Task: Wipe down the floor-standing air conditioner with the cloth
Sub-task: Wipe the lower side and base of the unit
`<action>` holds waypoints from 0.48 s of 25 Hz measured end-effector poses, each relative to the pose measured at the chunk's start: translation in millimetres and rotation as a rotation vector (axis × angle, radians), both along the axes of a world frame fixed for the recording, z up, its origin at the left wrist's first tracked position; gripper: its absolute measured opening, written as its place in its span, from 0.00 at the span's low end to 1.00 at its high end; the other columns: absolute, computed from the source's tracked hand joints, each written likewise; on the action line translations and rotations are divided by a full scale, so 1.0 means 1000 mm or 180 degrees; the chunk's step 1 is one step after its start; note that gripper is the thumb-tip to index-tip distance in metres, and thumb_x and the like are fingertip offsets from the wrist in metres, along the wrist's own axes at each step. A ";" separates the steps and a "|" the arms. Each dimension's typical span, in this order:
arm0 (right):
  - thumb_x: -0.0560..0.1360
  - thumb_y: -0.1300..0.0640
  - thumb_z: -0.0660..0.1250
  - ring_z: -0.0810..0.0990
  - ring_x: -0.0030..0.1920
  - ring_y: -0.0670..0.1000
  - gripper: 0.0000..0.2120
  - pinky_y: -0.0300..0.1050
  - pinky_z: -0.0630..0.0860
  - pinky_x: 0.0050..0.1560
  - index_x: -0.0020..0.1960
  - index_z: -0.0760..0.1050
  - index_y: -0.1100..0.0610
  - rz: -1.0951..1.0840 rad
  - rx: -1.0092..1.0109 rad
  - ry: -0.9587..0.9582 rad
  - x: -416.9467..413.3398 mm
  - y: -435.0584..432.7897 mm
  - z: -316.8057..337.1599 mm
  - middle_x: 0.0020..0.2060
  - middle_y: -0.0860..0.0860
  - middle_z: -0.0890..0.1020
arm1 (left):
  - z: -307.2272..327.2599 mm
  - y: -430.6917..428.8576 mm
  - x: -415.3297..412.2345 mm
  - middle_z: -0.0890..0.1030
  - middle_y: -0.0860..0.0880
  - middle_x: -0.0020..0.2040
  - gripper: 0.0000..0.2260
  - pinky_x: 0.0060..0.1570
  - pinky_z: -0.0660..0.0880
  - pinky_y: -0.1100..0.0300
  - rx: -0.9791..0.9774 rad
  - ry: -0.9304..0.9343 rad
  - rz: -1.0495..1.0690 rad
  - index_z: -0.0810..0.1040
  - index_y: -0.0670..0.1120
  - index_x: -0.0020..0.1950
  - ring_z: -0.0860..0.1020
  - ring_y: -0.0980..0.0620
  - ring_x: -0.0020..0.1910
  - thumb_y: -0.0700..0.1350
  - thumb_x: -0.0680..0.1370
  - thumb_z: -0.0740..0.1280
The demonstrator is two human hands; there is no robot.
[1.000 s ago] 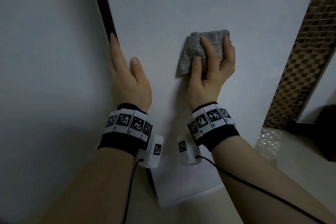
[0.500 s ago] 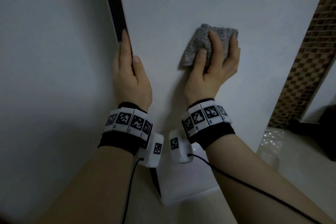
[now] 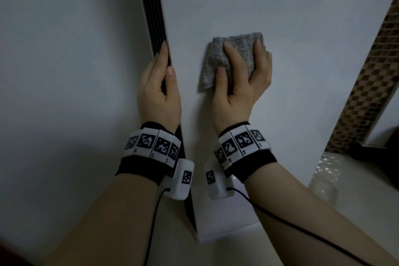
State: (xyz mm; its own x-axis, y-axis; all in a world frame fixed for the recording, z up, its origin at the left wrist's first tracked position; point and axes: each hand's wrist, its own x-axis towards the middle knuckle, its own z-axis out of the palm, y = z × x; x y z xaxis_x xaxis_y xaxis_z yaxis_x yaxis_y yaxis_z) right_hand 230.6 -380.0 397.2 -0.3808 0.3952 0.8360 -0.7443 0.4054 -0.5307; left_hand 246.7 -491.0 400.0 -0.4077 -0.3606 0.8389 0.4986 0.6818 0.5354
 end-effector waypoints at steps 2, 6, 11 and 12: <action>0.75 0.63 0.65 0.59 0.71 0.66 0.15 0.56 0.53 0.73 0.62 0.76 0.57 -0.0070 -0.0275 -0.0060 -0.006 0.007 0.006 0.69 0.63 0.65 | 0.000 -0.001 0.001 0.76 0.41 0.62 0.18 0.63 0.70 0.63 0.0052 0.0000 -0.0107 0.67 0.49 0.72 0.75 0.48 0.62 0.44 0.81 0.57; 0.75 0.62 0.65 0.58 0.71 0.66 0.15 0.57 0.54 0.72 0.61 0.77 0.57 -0.0014 -0.0317 -0.0081 0.003 -0.012 0.002 0.69 0.64 0.65 | 0.000 -0.009 0.003 0.76 0.40 0.63 0.17 0.64 0.69 0.64 -0.0119 0.0060 -0.0335 0.68 0.44 0.71 0.74 0.50 0.62 0.40 0.81 0.58; 0.74 0.63 0.66 0.57 0.71 0.64 0.14 0.61 0.54 0.72 0.59 0.78 0.57 0.0030 -0.0008 0.0096 -0.001 -0.008 -0.004 0.68 0.64 0.66 | -0.001 -0.013 0.001 0.75 0.38 0.65 0.17 0.64 0.67 0.69 -0.0135 0.0136 -0.0545 0.69 0.39 0.69 0.73 0.48 0.65 0.35 0.80 0.59; 0.75 0.62 0.66 0.57 0.71 0.65 0.14 0.61 0.54 0.72 0.60 0.78 0.57 0.0046 -0.0131 0.0059 -0.001 -0.009 -0.001 0.68 0.63 0.65 | -0.002 -0.015 0.000 0.74 0.39 0.65 0.17 0.64 0.67 0.70 -0.0100 0.0102 -0.0578 0.69 0.40 0.69 0.73 0.46 0.66 0.35 0.80 0.58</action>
